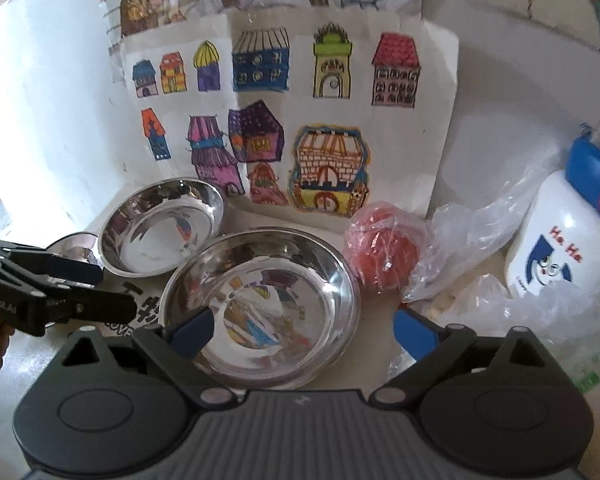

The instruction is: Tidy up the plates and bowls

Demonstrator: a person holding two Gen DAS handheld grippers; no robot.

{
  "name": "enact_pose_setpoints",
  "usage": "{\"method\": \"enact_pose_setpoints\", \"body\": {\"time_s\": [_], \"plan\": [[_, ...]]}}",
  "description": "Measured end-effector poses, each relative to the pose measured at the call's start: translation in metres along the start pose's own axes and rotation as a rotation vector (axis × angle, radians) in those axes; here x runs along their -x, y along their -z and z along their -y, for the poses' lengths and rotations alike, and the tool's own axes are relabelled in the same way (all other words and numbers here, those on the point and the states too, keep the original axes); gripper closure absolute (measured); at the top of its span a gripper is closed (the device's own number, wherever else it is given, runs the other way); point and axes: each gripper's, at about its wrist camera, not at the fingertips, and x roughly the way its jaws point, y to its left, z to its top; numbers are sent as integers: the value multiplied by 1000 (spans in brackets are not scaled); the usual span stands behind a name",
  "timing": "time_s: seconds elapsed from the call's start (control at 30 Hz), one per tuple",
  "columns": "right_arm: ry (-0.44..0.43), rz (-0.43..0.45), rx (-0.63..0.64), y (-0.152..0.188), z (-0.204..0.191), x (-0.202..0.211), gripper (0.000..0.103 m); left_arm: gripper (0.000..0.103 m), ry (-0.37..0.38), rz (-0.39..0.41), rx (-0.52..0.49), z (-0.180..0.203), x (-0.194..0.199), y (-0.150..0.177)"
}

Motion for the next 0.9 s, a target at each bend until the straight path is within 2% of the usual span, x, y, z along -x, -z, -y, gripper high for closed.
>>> {"method": "enact_pose_setpoints", "body": {"time_s": [0.13, 0.23, 0.33, 0.43, 0.5, 0.7, 0.77, 0.9], "plan": [[-33, -38, -8, -7, 5, -13, 11, 8, 23, -33, 34, -4, -12, -3], [-40, -65, -31, -10, 10, -21, 16, 18, 32, -54, 47, -8, -21, -3], [-1, -84, -40, -10, 12, -30, 18, 20, 49, -65, 61, -12, -28, -4], [25, -116, -38, -9, 14, -41, 29, 22, 57, -70, 58, -12, -34, -5], [30, -133, -43, -9, 15, -47, 34, 26, 61, -85, 62, -13, -38, -6], [37, -154, -38, -11, 15, -55, 52, 45, 71, -117, 91, -19, -48, -7], [48, -166, -38, -12, 15, -58, 59, 57, 79, -130, 104, -22, -51, -8], [77, -185, -34, -15, 17, -64, 72, 73, 90, -147, 131, -27, -57, -8]]}}
